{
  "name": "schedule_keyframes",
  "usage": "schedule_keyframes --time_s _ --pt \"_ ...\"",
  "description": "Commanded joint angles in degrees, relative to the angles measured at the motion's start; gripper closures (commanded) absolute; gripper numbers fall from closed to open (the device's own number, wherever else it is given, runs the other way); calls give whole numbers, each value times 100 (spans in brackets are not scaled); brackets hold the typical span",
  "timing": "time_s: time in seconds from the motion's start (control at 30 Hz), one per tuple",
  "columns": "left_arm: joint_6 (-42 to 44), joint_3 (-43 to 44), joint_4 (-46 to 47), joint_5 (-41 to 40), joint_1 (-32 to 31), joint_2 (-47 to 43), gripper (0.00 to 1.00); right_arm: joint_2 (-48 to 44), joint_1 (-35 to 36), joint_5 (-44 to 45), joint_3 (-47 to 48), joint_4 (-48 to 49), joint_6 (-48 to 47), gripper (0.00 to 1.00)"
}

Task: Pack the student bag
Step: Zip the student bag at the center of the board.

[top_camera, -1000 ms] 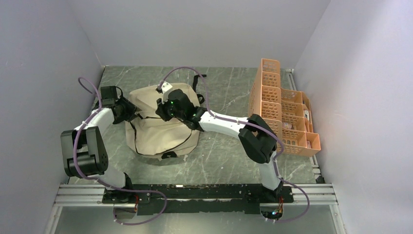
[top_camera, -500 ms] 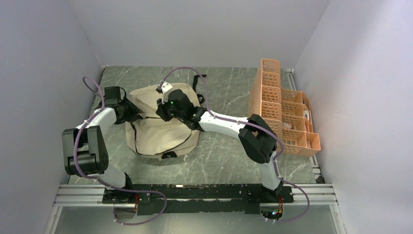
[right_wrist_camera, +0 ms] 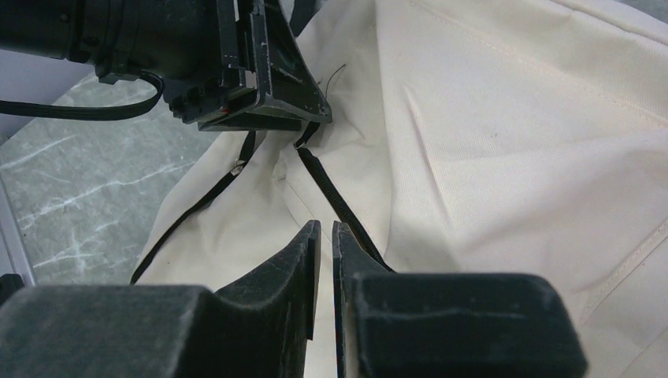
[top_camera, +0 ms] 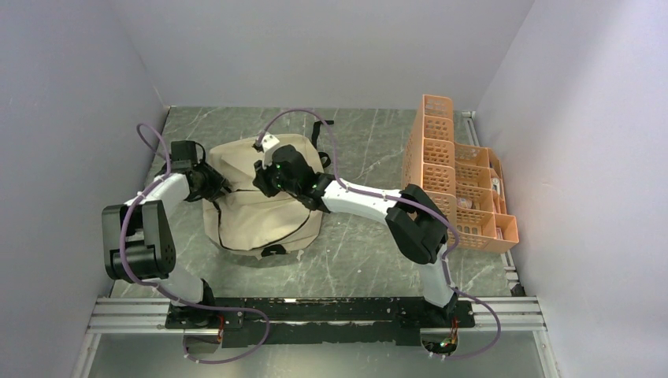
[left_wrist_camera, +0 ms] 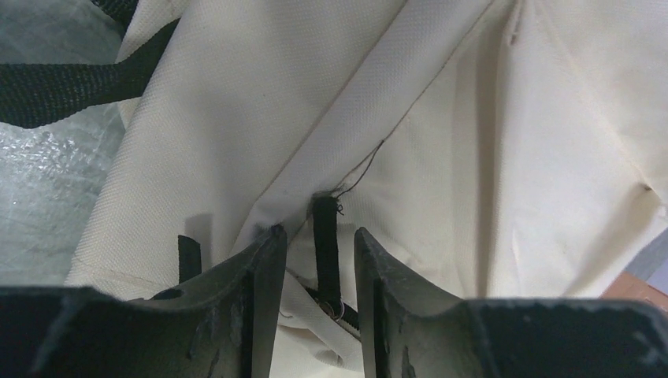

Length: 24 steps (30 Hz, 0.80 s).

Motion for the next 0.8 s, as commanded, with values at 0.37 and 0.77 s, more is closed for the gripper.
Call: schedule_keyframes --time_s 0.37,0.77 --pt "74 574 283 -337 -364 807 69 -296 -31 131 -236 59 -17 85" --pt "374 777 -1 -717 -366 360 95 -353 -29 134 -340 133 33 85"
